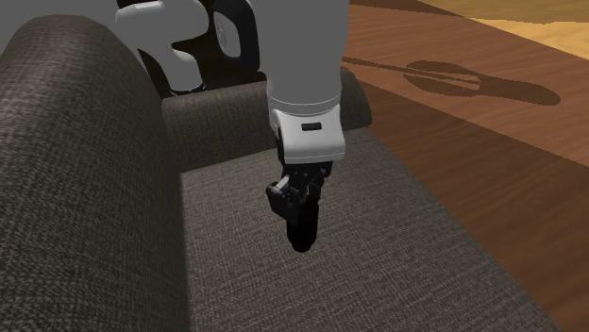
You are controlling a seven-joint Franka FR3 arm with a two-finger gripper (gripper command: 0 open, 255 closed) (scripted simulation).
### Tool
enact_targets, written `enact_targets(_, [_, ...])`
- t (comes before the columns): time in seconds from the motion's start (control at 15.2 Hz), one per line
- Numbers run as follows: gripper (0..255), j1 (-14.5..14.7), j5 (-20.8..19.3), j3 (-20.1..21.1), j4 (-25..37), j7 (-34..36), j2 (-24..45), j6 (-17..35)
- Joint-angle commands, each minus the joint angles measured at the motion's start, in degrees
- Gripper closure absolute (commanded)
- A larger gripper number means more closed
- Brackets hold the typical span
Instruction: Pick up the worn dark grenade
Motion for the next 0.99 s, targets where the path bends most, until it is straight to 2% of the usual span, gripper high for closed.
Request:
enact_targets(0.0, [255,0.01,0.04,0.02,0.6,-0.04,-0.59,-1.17])
enact_targets(0.79, [255,0.01,0.28,0.11,6.0,-0.44,-3.25,-9.22])
enact_targets(0.92, [255,0.01,0.28,0.11,6.08,-0.45,-3.28,-9.33])
